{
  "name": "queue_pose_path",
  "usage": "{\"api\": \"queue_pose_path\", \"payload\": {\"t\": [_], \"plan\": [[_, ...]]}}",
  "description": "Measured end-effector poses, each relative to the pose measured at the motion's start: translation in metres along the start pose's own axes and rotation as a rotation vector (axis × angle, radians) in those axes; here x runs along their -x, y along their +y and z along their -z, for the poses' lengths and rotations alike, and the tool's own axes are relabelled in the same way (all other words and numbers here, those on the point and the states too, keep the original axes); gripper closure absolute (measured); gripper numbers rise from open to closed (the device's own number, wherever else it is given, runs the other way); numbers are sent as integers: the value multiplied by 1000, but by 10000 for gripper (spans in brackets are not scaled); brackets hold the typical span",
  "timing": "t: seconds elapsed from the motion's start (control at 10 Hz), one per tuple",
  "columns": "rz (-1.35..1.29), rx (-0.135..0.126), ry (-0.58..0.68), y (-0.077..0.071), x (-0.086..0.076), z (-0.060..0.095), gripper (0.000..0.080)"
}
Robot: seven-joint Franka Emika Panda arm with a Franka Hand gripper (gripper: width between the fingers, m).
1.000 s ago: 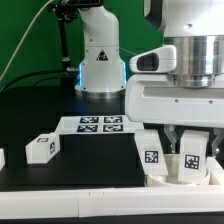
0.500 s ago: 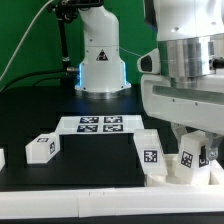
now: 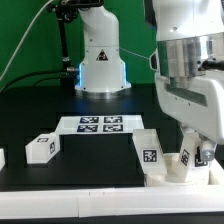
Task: Assemble stool
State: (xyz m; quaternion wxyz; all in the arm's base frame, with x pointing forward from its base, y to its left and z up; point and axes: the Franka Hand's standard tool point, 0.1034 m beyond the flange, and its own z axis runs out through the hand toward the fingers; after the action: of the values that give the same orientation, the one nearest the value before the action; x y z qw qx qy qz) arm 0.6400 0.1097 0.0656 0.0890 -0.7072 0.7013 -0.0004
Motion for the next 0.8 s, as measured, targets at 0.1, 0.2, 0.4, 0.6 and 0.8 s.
{"api": "queue_pose_path", "payload": {"t": [0.1,0.2,0.4,0.6,0.8], "plan": [[-195,-33,-27,-3,-2,0,463],[-397,-78,-53,-6,-6,0,463],[-552,-95,-76,-6,-7,0,463],[-631,-92,-83,-6,-7,0,463],[-595,-93,-80,-6,-7,0,281]]}}
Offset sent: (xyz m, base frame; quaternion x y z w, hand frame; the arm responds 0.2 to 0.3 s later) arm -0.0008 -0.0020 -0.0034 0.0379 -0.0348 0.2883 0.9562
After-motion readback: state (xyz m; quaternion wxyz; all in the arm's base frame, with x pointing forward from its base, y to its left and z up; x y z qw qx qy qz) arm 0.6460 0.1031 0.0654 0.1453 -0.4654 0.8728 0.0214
